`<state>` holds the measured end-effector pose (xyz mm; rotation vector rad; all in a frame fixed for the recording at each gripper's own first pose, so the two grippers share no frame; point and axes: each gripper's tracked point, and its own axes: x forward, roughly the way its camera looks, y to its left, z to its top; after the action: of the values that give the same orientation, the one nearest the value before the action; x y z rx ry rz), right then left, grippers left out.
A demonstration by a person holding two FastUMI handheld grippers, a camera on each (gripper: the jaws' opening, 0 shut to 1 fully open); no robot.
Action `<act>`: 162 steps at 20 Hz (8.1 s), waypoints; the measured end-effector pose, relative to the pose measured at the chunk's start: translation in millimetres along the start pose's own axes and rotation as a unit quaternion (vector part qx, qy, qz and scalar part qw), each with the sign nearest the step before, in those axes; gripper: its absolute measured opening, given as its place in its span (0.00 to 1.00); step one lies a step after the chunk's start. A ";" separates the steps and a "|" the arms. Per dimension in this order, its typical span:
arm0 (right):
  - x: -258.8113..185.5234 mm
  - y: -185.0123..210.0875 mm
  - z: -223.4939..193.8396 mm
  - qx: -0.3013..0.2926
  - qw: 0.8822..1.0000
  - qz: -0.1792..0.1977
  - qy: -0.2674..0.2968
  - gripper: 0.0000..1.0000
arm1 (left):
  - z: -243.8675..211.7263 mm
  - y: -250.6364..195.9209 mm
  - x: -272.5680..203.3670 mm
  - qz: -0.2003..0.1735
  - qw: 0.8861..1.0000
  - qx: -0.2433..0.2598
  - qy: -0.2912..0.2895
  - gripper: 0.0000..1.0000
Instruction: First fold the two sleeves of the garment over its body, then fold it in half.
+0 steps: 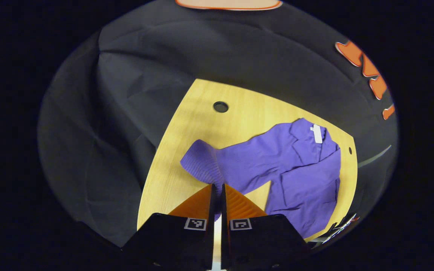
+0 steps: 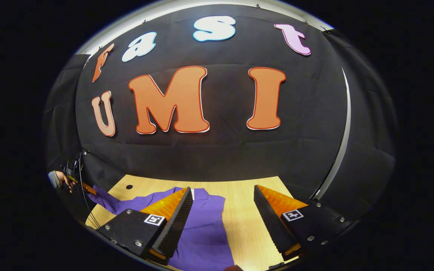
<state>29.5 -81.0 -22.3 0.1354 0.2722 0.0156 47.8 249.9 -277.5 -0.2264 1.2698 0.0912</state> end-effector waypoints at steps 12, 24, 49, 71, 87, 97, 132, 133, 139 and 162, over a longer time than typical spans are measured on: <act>1.2 -39.2 -24.9 0.031 0.999 0.022 0.015 0.97 | 43.2 -185.1 -30.2 -0.050 0.992 0.110 -0.033 0.09; 7.1 -102.5 -42.6 0.037 0.999 0.014 0.023 0.97 | 41.1 -379.6 -15.3 -0.117 0.972 0.202 -0.024 0.09; 33.1 -80.9 -106.6 0.041 0.994 0.033 0.092 0.98 | 11.8 -410.2 -14.5 -0.122 0.948 0.266 -0.129 0.90; 15.5 -13.9 -224.3 -0.024 0.971 0.042 0.233 0.98 | -103.9 -181.9 -60.2 0.017 0.959 0.206 -0.192 0.96; -48.8 -22.0 -386.4 -0.038 0.905 0.042 0.422 0.98 | -268.8 -121.2 39.6 0.038 0.984 0.174 0.014 0.97; -62.3 -14.6 -425.2 -0.018 0.882 0.048 0.469 0.99 | -318.7 -113.3 60.2 0.027 0.988 0.121 0.094 0.97; -35.1 29.0 -361.0 0.102 0.863 0.087 0.487 0.06 | -285.9 -153.7 33.4 -0.074 0.981 0.059 0.169 0.05; -31.9 29.9 -353.6 0.109 0.864 0.092 0.482 0.06 | -276.2 -156.6 30.0 -0.079 0.982 0.059 0.162 0.05; -2.7 35.6 -309.1 0.064 0.885 0.120 0.444 0.06 | -218.4 -170.6 22.5 -0.082 0.982 0.112 0.125 0.05; 182.6 39.3 -148.9 -0.007 0.932 0.130 0.338 0.06 | 51.5 -228.6 33.0 -0.057 0.977 0.205 -0.006 0.05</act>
<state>165.4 -16.4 -207.7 0.1474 0.9421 0.3329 149.8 36.6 -267.7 0.0593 1.2319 -0.2665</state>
